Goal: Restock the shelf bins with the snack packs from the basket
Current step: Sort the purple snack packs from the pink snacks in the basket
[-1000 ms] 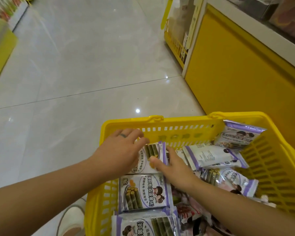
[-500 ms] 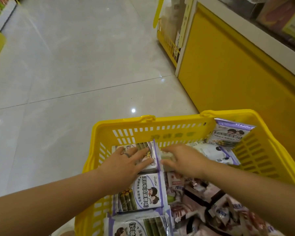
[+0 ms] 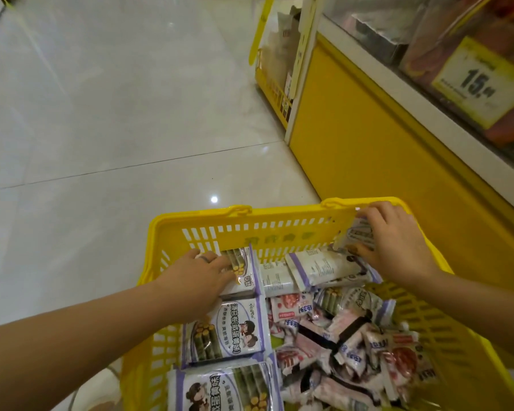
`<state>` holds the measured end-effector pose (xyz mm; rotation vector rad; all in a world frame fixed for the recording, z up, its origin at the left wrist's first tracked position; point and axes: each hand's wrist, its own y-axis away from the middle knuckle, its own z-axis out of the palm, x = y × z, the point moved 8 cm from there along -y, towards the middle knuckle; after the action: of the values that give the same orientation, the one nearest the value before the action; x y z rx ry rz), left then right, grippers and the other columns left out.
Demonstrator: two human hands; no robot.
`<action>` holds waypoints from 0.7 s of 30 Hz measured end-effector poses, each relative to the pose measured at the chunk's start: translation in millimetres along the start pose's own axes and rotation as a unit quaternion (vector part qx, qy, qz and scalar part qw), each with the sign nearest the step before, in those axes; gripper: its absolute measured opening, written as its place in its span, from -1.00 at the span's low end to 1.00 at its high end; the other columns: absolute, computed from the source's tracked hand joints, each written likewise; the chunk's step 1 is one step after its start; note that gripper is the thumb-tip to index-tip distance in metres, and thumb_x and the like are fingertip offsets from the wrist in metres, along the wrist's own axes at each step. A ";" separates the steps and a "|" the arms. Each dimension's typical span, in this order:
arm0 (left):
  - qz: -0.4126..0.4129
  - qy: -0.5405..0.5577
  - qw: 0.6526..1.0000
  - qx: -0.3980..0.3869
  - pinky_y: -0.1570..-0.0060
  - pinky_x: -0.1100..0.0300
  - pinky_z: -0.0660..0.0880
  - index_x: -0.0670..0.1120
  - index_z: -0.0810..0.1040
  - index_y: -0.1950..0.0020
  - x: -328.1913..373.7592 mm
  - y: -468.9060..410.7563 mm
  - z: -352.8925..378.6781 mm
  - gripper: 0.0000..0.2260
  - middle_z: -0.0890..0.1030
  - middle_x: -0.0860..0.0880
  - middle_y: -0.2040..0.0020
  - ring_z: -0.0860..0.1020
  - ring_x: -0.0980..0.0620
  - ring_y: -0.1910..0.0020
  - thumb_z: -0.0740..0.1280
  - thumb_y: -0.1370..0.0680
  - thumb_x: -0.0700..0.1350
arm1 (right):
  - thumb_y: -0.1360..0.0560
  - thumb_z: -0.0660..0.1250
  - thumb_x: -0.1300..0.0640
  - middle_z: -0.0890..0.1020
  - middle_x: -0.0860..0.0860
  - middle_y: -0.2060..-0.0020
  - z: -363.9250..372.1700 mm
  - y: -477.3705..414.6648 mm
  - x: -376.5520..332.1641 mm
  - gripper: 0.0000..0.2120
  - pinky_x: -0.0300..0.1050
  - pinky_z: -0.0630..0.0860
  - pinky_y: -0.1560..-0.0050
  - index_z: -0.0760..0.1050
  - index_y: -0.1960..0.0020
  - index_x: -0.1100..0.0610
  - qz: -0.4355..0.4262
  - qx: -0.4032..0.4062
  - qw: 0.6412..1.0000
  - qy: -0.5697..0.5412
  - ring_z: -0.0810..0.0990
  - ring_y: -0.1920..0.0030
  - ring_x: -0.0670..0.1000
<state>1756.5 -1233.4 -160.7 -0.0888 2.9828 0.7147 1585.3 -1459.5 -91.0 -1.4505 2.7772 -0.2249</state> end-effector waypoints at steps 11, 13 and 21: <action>-0.017 0.025 0.999 -0.009 -0.47 -0.09 0.00 0.07 0.22 -0.47 0.0 25.0 6.1 -0.59 0.35 0.00 -0.43 0.35 -0.07 -0.39 0.12 -0.61 0.05 | -0.59 0.24 0.03 0.46 0.02 -0.03 1.6 -4.8 -16.4 -0.82 -0.08 0.35 0.25 0.21 -0.01 -0.01 -0.041 -0.136 0.990 -0.015 0.38 0.16 0.02; -0.027 0.030 0.999 0.009 -0.46 -0.07 0.02 0.08 0.23 -0.47 -1.8 25.6 0.4 -0.59 0.36 0.01 -0.42 0.36 -0.06 -0.39 0.12 -0.61 0.04 | -0.61 0.21 0.04 0.40 0.01 -0.13 6.9 1.7 -26.0 -0.84 -0.05 0.40 0.29 0.26 -0.12 0.02 -0.065 -0.190 0.979 0.014 0.43 0.20 0.04; -0.021 0.162 0.889 0.428 -0.09 0.08 0.47 -0.07 0.59 -0.12 -24.0 69.3 -81.9 -0.79 0.62 -0.02 -0.04 0.58 -0.02 -0.03 0.33 -0.49 -0.14 | -0.49 0.36 0.21 0.58 -0.04 0.10 -49.9 -19.1 -89.6 -0.77 -0.11 0.55 0.36 0.36 0.00 -0.04 0.082 -0.031 0.882 -0.463 0.61 0.28 -0.07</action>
<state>1770.7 -1208.0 -54.7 -0.2312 3.2707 -0.7231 1649.0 -1390.8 -45.1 -0.9300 2.0738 0.4510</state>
